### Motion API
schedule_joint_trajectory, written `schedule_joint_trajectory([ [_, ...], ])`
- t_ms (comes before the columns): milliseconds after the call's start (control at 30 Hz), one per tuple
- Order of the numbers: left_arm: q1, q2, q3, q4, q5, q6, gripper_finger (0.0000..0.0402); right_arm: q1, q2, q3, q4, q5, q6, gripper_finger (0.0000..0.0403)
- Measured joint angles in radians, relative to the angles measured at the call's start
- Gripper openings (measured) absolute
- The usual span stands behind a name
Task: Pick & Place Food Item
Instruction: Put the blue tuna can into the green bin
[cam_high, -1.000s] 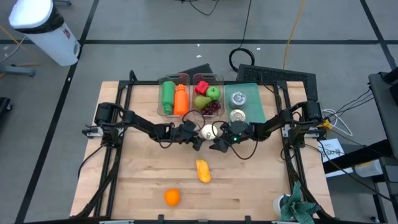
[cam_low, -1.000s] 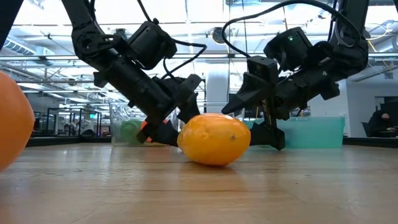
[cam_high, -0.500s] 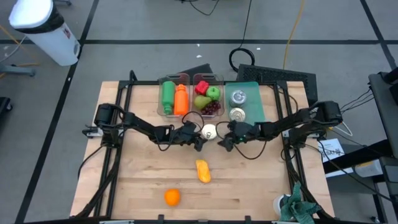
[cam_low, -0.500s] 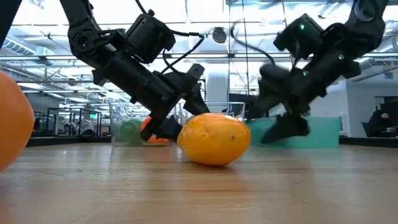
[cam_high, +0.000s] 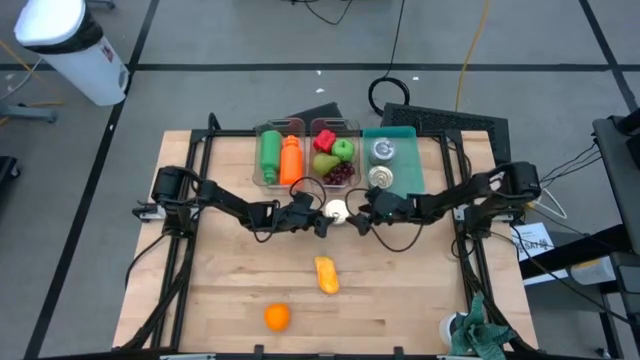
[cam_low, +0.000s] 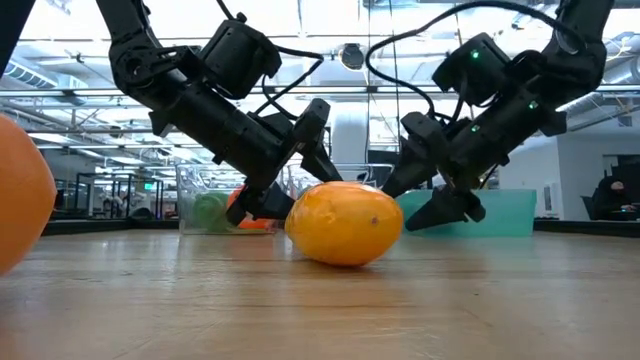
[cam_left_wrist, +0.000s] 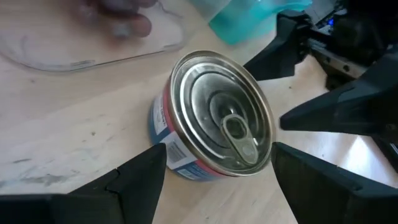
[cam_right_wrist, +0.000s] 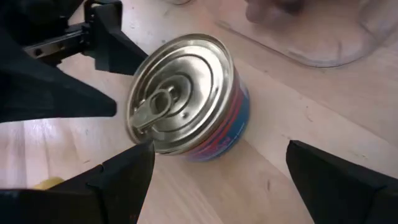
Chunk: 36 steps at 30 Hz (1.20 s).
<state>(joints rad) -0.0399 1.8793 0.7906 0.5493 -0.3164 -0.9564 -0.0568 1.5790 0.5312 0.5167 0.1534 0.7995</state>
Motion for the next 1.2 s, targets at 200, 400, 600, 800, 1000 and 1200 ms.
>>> schedule_joint_trajectory([
  [200,0.002,0.0,0.0,0.011,-0.001,0.012,0.0298,-0.015,0.076,0.002,0.079,-0.05,0.026,0.0345],
  [400,0.001,0.0,0.0,0.019,-0.003,0.013,0.0298,-0.016,0.177,0.004,0.23,-0.102,0.048,0.0345],
  [600,-0.011,0.001,-0.002,0.064,-0.004,0.026,0.0298,-0.015,0.196,0.0,0.336,-0.126,0.041,0.0345],
  [800,-0.019,0.001,-0.002,0.067,-0.01,0.045,0.0298,-0.016,0.193,-0.003,0.37,-0.168,0.041,0.0345],
  [1000,-0.014,0.001,-0.003,0.08,-0.053,0.069,0.0298,-0.011,0.191,-0.002,0.373,-0.218,0.041,0.0345],
  [1200,-0.017,0.001,0.001,0.239,0.037,0.125,0.0298,-0.014,0.19,0.003,0.368,-0.221,0.047,0.0345],
])
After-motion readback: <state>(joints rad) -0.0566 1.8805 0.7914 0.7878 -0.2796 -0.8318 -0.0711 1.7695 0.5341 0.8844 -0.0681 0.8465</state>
